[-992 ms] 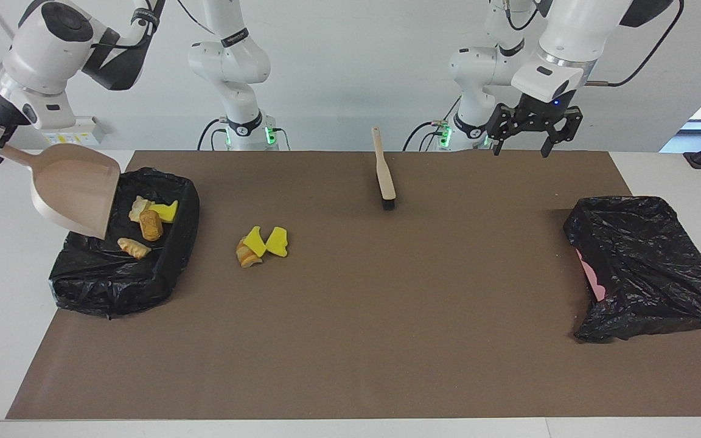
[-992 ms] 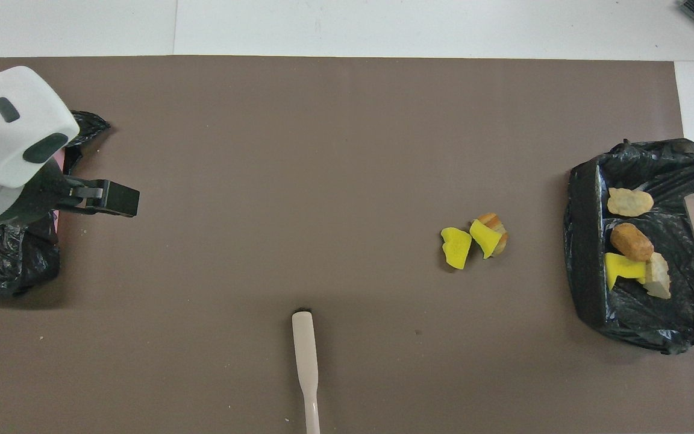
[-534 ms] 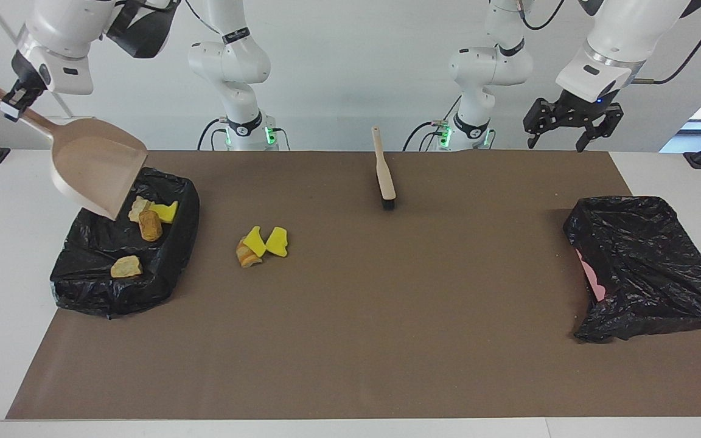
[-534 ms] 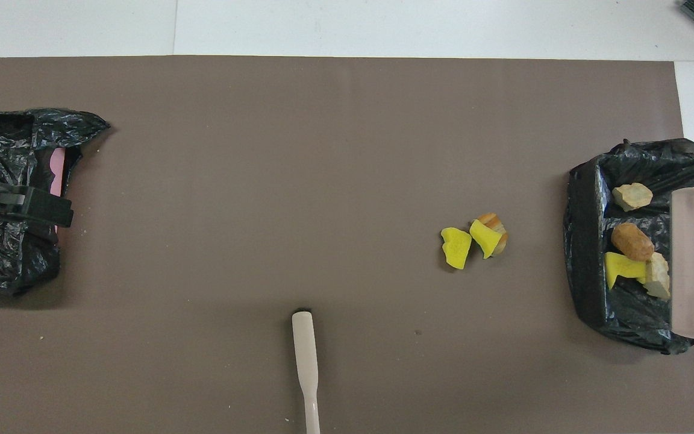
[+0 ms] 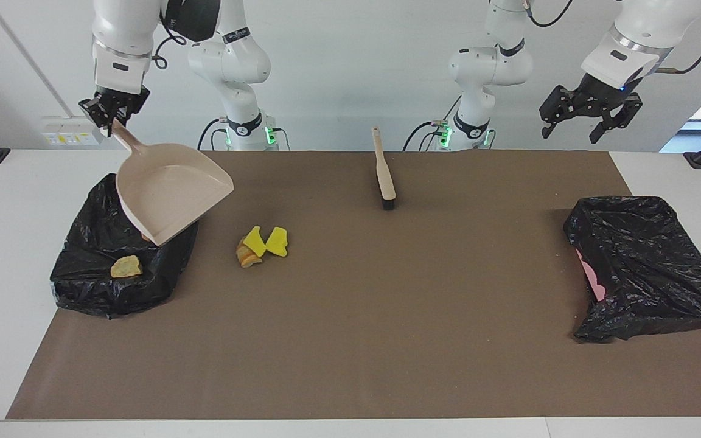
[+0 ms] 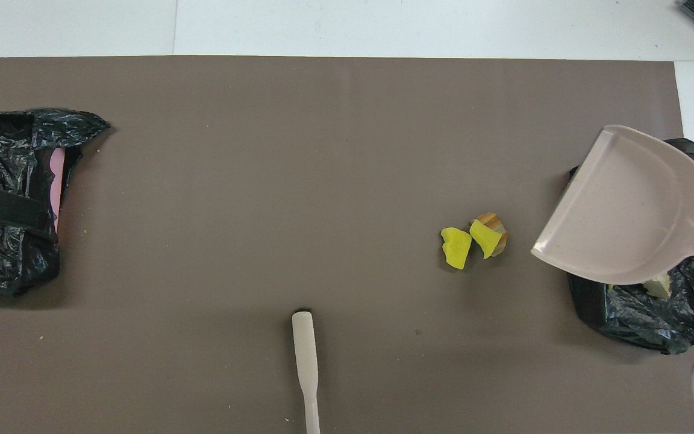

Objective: Sweep and dump trash in bin
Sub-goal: 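Lift the emptied dustpan out of the bag with the right gripper, then lower the dustpan near the sponge pieces with the right gripper, then release the dustpan and draw the right gripper back toward the brush, then grasp the dustpan with the left gripper while the right gripper lifts the brush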

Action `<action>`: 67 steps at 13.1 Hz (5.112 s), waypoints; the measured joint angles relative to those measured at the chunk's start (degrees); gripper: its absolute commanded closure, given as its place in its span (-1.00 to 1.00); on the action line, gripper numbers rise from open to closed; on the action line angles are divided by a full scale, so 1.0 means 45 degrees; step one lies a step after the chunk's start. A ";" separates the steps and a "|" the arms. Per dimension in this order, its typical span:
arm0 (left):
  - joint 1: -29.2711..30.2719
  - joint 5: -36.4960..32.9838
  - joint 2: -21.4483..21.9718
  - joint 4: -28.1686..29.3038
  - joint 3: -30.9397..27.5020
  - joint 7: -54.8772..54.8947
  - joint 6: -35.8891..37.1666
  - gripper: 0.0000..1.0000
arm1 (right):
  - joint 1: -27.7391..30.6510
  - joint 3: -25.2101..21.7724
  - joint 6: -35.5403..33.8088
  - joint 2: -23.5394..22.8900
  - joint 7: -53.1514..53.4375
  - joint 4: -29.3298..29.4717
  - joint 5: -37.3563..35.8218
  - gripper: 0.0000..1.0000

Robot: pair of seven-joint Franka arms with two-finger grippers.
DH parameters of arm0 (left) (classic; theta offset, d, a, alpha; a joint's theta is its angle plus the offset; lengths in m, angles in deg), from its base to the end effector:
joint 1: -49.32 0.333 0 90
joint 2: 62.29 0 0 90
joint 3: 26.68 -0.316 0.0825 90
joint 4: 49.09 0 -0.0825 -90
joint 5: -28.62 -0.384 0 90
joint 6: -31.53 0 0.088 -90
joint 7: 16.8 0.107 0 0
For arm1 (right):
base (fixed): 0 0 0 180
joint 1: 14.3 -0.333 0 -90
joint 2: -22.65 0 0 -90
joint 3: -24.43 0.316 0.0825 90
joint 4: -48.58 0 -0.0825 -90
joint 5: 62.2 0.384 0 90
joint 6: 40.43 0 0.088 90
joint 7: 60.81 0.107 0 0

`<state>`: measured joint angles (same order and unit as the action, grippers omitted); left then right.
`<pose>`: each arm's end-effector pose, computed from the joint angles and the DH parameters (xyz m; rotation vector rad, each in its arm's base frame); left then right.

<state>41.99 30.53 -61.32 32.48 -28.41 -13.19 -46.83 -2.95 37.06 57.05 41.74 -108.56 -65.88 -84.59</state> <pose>0.5234 -0.0552 0.6842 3.0976 -0.2590 -0.0617 0.4594 -0.0117 0.6067 2.4373 1.1640 -0.2182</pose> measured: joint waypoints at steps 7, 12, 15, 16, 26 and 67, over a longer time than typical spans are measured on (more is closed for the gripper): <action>-0.0119 0.0006 0.0065 -0.0102 -0.0162 0.0020 0.0041 -1.00 | -0.2146 0.2158 0.0071 -0.3252 1.0408 0.1396 0.2045 1.00; -0.0119 0.0006 0.0322 -0.0104 -0.0162 0.0020 0.0107 -1.00 | -0.4627 0.2178 0.0626 -0.7365 1.6450 0.4452 0.2386 1.00; -0.0119 0.0006 0.0322 -0.0103 -0.0162 0.0020 0.0112 -1.00 | -0.5340 0.2165 0.1121 -0.9279 1.7711 0.6360 0.2729 1.00; -0.0119 0.0006 0.0321 -0.0103 -0.0162 0.0019 0.0126 -1.00 | -0.5733 0.2157 0.1464 -0.9842 1.8202 0.6776 0.2730 1.00; -0.0119 0.0001 0.0334 -0.0103 -0.0213 0.0019 0.0378 -1.00 | -0.7384 0.2004 0.3352 -1.2916 1.9580 0.8774 0.2701 0.67; -0.0822 0.0069 0.0305 0.0591 0.1426 -0.0972 -0.1188 -1.00 | -1.1308 0.2176 0.8170 -0.4000 1.9063 -0.4714 0.7983 1.00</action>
<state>38.29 30.84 -59.95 35.14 -21.99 -17.57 -52.18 -53.83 46.85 93.81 23.74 -22.78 -87.10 -48.66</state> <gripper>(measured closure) 0.000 0.449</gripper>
